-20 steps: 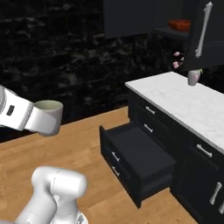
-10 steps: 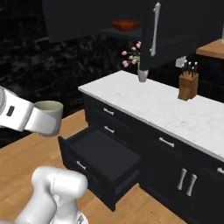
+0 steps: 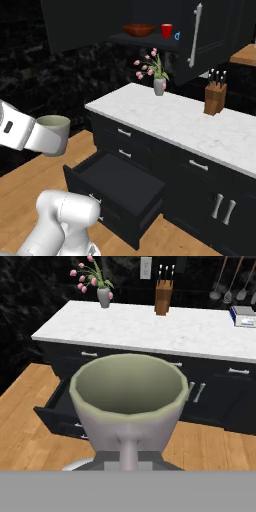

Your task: Gather all objects into one cabinet and sort the glasses and bowls to opposite sides.

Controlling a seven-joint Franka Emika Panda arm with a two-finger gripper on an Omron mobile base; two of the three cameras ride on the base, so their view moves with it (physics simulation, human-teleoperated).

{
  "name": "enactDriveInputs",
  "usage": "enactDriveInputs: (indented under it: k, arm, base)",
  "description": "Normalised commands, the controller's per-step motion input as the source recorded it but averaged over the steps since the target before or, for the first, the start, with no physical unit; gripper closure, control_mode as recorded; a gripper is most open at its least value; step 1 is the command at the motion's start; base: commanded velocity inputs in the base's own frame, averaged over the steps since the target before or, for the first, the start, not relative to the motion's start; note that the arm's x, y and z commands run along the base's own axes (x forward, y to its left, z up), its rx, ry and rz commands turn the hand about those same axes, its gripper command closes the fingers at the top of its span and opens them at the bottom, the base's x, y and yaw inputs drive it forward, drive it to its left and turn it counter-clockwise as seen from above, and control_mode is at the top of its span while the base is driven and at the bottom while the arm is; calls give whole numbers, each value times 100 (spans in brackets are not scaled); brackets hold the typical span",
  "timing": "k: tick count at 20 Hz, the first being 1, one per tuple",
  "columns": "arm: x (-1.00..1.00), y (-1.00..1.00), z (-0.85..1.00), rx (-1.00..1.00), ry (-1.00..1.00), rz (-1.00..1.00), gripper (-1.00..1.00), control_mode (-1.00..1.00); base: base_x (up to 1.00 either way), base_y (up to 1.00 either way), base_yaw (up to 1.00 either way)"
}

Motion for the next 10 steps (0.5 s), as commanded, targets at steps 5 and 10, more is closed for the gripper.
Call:
enactDriveInputs:
  k: [5, 10]
  arm:
    - [0, 0, 0, 0, 0, 0, 100, 100]
    - [0, 0, 0, 0, 0, 0, 100, 100]
  base:
    - [6, 76, -1]
    - [43, 25, -20]
